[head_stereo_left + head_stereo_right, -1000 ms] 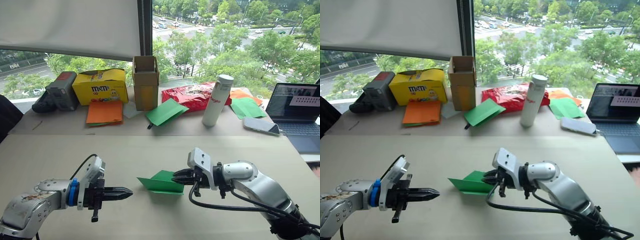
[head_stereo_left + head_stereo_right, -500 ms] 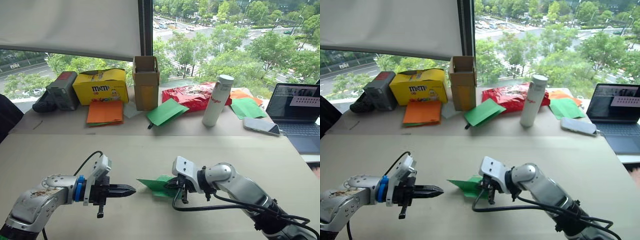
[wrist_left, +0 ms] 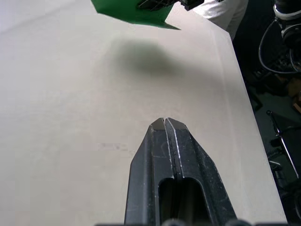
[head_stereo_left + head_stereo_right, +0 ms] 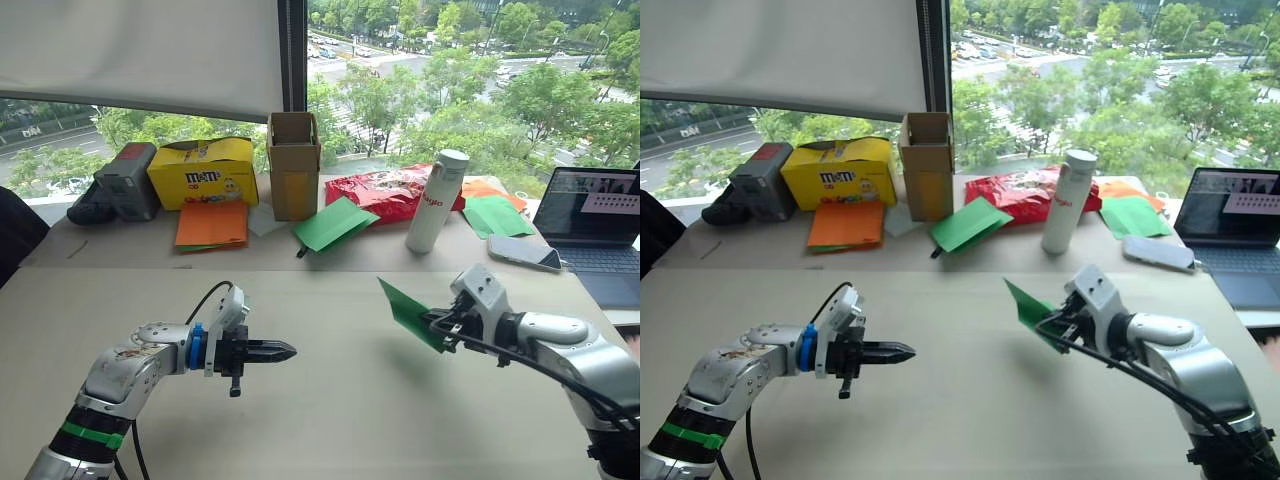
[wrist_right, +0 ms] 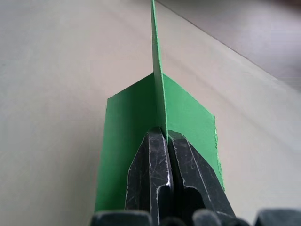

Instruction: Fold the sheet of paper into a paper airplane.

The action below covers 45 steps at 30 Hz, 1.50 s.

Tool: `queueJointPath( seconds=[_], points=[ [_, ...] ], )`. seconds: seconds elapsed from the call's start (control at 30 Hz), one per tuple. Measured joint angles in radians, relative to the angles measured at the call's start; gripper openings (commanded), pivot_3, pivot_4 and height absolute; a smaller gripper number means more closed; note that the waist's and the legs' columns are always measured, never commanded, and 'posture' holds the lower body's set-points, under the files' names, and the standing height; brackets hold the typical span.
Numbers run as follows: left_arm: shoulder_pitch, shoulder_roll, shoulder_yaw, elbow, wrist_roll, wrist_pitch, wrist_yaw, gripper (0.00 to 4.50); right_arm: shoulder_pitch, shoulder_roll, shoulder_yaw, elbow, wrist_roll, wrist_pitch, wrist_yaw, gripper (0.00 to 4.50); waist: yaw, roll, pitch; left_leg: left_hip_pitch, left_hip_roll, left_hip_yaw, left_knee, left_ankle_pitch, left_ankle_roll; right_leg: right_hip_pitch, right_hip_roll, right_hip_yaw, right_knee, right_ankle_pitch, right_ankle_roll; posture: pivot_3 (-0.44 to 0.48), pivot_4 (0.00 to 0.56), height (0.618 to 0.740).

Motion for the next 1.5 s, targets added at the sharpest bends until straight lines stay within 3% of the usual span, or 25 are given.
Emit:
queueJointPath(
  seconds=[0.17,0.53,0.57,0.77,0.93,1.13,1.33,1.5],
  points=[
    [-0.011,-0.037,0.006,0.022,0.022,-0.01,0.042,0.0,-0.126,-0.031,-0.085,0.246,-0.051,0.047,-0.126,0.04,-0.007,0.0,0.0,0.0,0.001,0.001,0.001,0.0,0.0,-0.001,0.0,0.001,0.006,0.0,0.0,0.0,0.15,0.74],
    [0.069,-0.061,0.06,-0.036,0.036,-0.037,0.147,0.0,-0.306,0.131,-0.075,0.595,-0.058,0.027,-0.252,0.04,-0.011,0.0,0.0,0.0,0.0,0.002,0.003,0.001,-0.001,-0.001,0.0,0.002,0.008,0.0,0.001,0.0,0.15,0.74],
    [0.072,-0.061,0.06,-0.039,0.042,-0.038,0.159,0.0,-0.32,0.138,-0.078,0.628,-0.062,0.022,-0.27,0.63,-0.009,0.0,0.0,0.0,0.0,0.002,0.003,0.001,-0.001,-0.001,-0.001,0.002,0.008,0.0,0.001,0.0,0.15,0.74],
    [0.073,-0.063,0.06,-0.036,0.066,-0.034,0.201,0.0,-0.329,0.168,-0.111,0.664,-0.056,0.009,-0.314,2.61,-0.008,0.0,0.0,0.001,0.0,0.002,0.003,0.001,-0.001,-0.001,0.0,0.003,0.009,0.0,0.001,0.0,0.15,0.74],
    [0.049,-0.071,0.062,-0.026,0.066,-0.028,0.212,0.0,-0.328,0.157,-0.141,0.581,-0.023,0.03,-0.312,4.4,-0.007,0.0,0.0,0.001,0.0,0.002,0.003,0.001,-0.001,-0.002,-0.001,0.003,0.01,-0.001,0.001,0.0,0.15,0.74],
    [0.03,-0.079,0.077,-0.017,0.098,-0.052,0.257,0.0,-0.28,0.042,-0.154,0.283,0.106,0.067,-0.144,4.48,-0.006,0.0,0.0,0.001,0.001,0.002,0.003,0.0,0.0,-0.001,0.0,0.003,0.01,-0.001,0.001,0.0,0.15,0.74],
    [0.062,-0.063,0.082,-0.017,0.173,-0.141,0.28,0.0,-0.058,0.081,-0.072,-0.007,0.194,-0.04,0.005,4.48,-0.006,0.0,0.0,0.001,0.001,0.002,0.003,0.0,0.001,-0.002,0.0,0.003,0.01,-0.001,0.002,0.0,0.15,0.74],
    [0.151,-0.063,0.087,-0.039,0.217,-0.219,0.299,0.0,0.146,0.183,0.05,-0.156,0.169,-0.198,0.015,4.48,-0.002,0.0,0.0,0.001,0.001,0.001,0.004,-0.001,0.001,-0.001,-0.001,0.003,0.01,-0.001,0.002,0.0,0.15,0.74]
  ],
)
